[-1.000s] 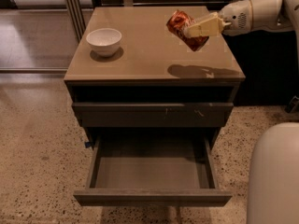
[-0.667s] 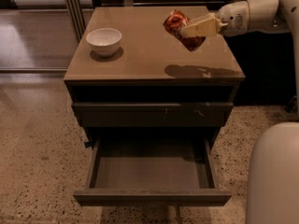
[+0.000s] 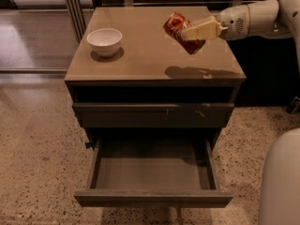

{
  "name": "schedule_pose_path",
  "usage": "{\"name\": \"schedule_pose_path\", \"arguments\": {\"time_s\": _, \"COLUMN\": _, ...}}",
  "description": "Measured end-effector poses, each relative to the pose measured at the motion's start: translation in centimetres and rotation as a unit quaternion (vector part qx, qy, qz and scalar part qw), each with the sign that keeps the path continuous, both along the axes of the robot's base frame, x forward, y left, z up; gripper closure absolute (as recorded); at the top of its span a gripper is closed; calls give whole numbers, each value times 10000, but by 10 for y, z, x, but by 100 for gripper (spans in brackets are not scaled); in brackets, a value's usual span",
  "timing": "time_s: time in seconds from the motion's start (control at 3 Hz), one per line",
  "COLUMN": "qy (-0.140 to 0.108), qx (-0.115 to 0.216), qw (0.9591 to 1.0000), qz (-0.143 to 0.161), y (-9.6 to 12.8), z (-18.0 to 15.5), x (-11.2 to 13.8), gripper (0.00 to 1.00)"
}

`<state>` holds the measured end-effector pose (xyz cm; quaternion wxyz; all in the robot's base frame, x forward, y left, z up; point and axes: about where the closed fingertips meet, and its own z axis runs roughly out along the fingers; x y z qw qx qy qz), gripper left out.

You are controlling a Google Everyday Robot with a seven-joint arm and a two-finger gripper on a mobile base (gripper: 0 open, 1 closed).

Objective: Place coke can into middle drawer

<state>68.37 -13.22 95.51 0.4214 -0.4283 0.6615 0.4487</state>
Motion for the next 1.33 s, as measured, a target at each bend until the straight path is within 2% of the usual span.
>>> {"name": "schedule_pose_path", "arguments": {"time_s": 0.33, "qy": -564, "qx": 439, "qw": 9971, "qz": -252, "y": -10, "z": 41, "x": -32, "gripper": 100}}
{"name": "schedule_pose_path", "arguments": {"time_s": 0.67, "qy": -1029, "qx": 1211, "qw": 9854, "qz": -606, "y": -18, "z": 76, "x": -85, "gripper": 100}}
{"name": "schedule_pose_path", "arguments": {"time_s": 1.0, "qy": -725, "qx": 1609, "qw": 9812, "qz": -777, "y": -18, "z": 50, "x": -114, "gripper": 100}}
{"name": "schedule_pose_path", "arguments": {"time_s": 1.33, "qy": 160, "qx": 1757, "qw": 9804, "qz": -877, "y": -2, "z": -24, "x": -126, "gripper": 100}}
